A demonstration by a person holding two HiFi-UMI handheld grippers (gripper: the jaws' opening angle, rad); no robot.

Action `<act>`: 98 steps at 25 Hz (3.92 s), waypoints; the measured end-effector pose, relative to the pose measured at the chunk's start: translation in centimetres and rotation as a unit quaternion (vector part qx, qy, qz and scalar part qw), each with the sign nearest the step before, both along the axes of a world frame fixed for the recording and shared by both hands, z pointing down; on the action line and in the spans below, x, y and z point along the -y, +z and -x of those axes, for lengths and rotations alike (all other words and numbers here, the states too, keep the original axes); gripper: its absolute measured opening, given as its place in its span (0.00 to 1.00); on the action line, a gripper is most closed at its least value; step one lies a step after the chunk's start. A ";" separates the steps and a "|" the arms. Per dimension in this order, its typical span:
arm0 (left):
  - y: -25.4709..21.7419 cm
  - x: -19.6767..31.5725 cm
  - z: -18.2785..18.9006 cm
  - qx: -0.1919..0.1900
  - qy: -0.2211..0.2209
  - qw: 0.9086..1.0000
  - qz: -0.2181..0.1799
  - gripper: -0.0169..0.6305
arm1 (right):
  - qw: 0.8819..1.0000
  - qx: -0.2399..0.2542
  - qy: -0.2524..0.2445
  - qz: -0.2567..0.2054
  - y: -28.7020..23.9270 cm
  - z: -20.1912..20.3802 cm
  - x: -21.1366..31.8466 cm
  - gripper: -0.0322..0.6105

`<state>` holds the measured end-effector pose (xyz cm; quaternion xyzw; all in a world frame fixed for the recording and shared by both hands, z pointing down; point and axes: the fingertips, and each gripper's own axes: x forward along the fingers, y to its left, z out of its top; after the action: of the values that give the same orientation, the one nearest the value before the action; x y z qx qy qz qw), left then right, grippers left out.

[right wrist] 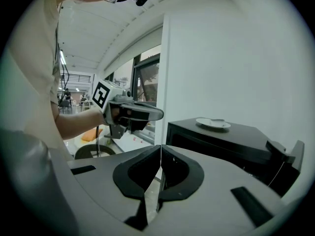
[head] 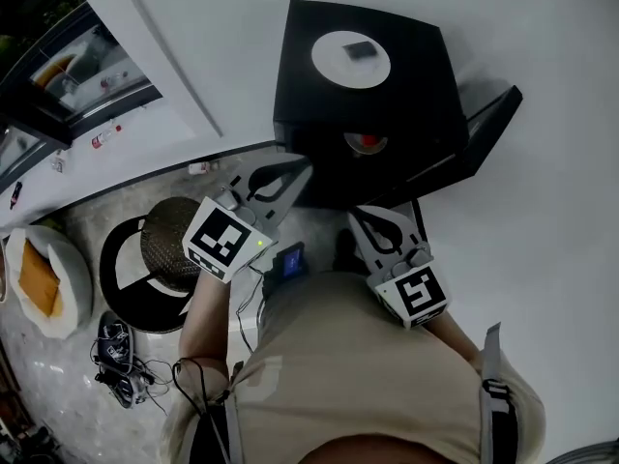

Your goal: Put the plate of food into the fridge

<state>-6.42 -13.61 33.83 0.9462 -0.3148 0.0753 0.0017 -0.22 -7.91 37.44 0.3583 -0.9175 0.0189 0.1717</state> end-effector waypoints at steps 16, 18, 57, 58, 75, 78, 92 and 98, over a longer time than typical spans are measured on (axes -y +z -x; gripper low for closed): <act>-1.0 7.5 -3.5 0.070 -0.006 0.997 -0.012 0.04 | 0.997 0.038 -0.049 0.045 1.2 -2.3 4.7 0.08; -1.1 8.6 -3.9 0.081 -0.005 0.997 -0.012 0.05 | 0.997 0.043 -0.054 0.045 1.2 -2.5 5.1 0.08; 4.9 16.2 -6.3 0.262 0.117 0.947 0.143 0.34 | 0.995 0.044 -0.044 0.075 2.9 -5.7 8.1 0.08; 4.9 16.2 -6.3 0.262 0.116 0.947 0.143 0.33 | 0.995 0.043 -0.043 0.075 2.9 -5.7 8.2 0.08; 4.6 13.7 -6.6 0.267 0.162 0.943 0.114 0.38 | 0.994 0.045 -0.043 0.087 3.5 -5.8 8.3 0.08; 4.6 14.1 -6.5 0.282 0.163 0.939 0.107 0.46 | 0.994 0.044 -0.046 0.088 3.4 -5.4 8.4 0.08; 5.1 13.7 -6.6 0.264 0.164 0.938 0.156 0.45 | 0.994 0.041 -0.047 0.086 3.5 -4.9 8.2 0.08; 5.0 13.0 -6.7 0.267 0.165 0.938 0.147 0.35 | 0.994 0.047 -0.036 0.092 3.6 -5.4 8.3 0.08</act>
<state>0.29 -26.59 38.82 0.9189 -0.1286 0.3702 0.0444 5.14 -16.20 41.01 0.3062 -0.9313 0.1143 0.1609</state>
